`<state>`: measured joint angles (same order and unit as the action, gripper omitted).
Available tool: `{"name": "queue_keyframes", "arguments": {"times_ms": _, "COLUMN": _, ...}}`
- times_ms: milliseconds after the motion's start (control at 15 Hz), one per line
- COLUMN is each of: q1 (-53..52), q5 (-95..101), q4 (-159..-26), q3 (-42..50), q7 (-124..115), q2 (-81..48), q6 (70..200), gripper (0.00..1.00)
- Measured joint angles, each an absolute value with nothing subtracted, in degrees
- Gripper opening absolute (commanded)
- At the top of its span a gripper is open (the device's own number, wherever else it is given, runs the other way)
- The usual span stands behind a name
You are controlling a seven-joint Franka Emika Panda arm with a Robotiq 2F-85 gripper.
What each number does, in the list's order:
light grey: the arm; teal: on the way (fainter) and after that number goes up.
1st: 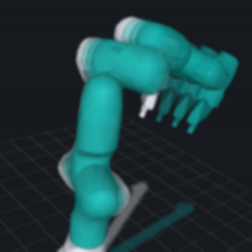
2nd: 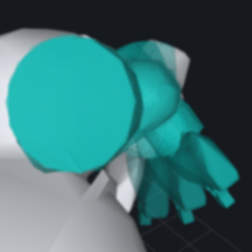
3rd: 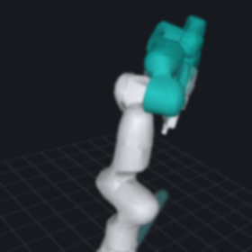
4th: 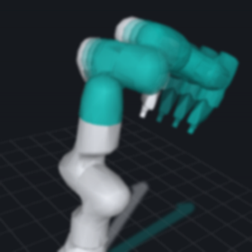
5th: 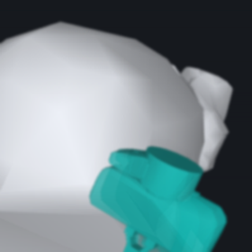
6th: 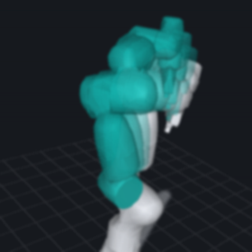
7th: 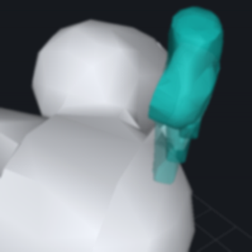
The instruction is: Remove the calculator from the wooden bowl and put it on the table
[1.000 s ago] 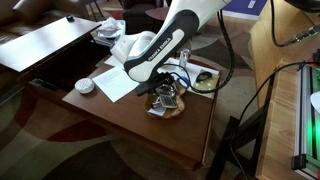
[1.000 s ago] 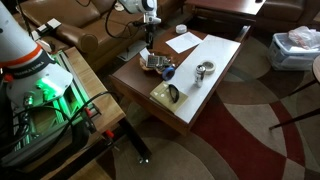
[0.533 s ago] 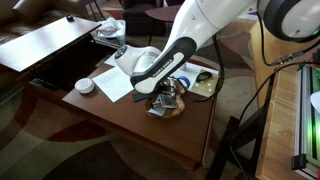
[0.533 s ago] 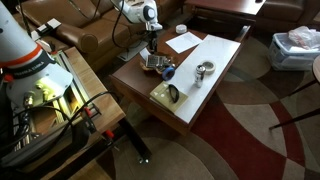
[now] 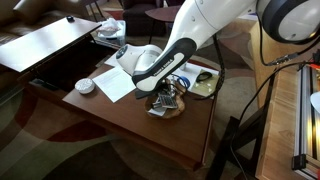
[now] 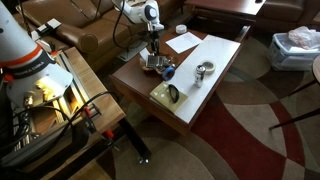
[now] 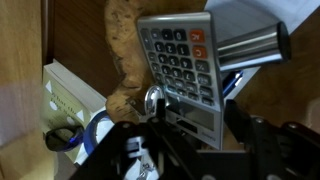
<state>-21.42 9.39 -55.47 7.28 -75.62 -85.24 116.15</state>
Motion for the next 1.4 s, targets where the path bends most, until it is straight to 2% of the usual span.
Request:
{"name": "queue_keyframes", "arguments": {"times_ms": 67, "q1": -21.46, "q5": 9.4, "q4": -55.55, "q3": 7.28, "q7": -75.62, "q2": -85.24, "q6": 115.28, "gripper": 0.26}}
{"name": "queue_keyframes", "arguments": {"times_ms": 133, "q1": -21.51, "q5": 9.4, "q4": -55.68, "q3": 7.28, "q7": -75.62, "q2": -85.25, "q6": 114.51, "gripper": 0.23}}
{"name": "queue_keyframes", "arguments": {"times_ms": 267, "q1": -21.57, "q5": 9.4, "q4": -56.08, "q3": 7.19, "q7": -75.62, "q2": -85.27, "q6": 113.51, "gripper": 0.55}}
{"name": "queue_keyframes", "arguments": {"times_ms": 333, "q1": -21.58, "q5": 9.4, "q4": -56.2, "q3": 7.18, "q7": -75.62, "q2": -85.27, "q6": 113.02, "gripper": 0.55}}
{"name": "queue_keyframes", "arguments": {"times_ms": 400, "q1": -21.6, "q5": 9.4, "q4": -56.2, "q3": 7.16, "q7": -75.62, "q2": -85.27, "q6": 112.83, "gripper": 0.6}}
{"name": "queue_keyframes", "arguments": {"times_ms": 733, "q1": -21.96, "q5": 9.39, "q4": -53.81, "q3": 6.58, "q7": -75.79, "q2": -84.88, "q6": 113.7, "gripper": 0.98}}
{"name": "queue_keyframes", "arguments": {"times_ms": 800, "q1": -21.96, "q5": 9.38, "q4": -53.05, "q3": 6.21, "q7": -75.7, "q2": -84.9, "q6": 113.81, "gripper": 1.0}}
{"name": "queue_keyframes", "arguments": {"times_ms": 1400, "q1": -21.01, "q5": 9.31, "q4": -57.01, "q3": 5.64, "q7": -77.57, "q2": -85.22, "q6": 117.39, "gripper": 1.0}}
